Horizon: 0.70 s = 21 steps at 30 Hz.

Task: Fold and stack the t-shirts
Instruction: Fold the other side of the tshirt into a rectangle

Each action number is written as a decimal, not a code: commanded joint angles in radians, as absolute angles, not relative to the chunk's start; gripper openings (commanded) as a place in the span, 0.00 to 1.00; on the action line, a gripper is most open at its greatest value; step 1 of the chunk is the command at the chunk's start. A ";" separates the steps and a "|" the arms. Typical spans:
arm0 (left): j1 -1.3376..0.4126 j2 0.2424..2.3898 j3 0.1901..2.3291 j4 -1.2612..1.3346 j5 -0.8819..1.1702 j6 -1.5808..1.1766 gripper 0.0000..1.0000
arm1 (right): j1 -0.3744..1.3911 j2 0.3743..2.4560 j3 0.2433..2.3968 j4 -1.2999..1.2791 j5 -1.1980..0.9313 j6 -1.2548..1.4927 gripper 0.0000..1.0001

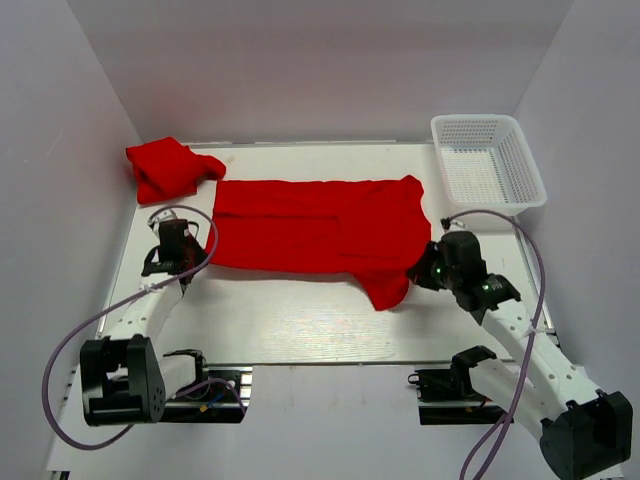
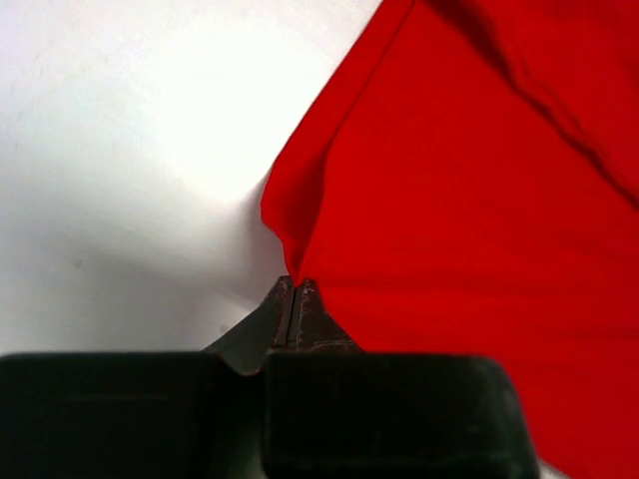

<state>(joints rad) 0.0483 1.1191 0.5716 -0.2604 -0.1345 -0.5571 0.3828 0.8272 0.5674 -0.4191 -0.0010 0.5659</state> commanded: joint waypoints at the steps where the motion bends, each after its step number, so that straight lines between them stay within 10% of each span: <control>1: 0.058 1.163 0.667 -0.241 -0.161 -0.534 0.00 | 0.382 0.859 0.686 -0.388 0.066 0.511 0.00; 21: 0.058 1.630 1.022 -0.169 -0.190 -0.488 0.00 | 0.327 1.379 1.063 -0.204 0.054 0.382 0.00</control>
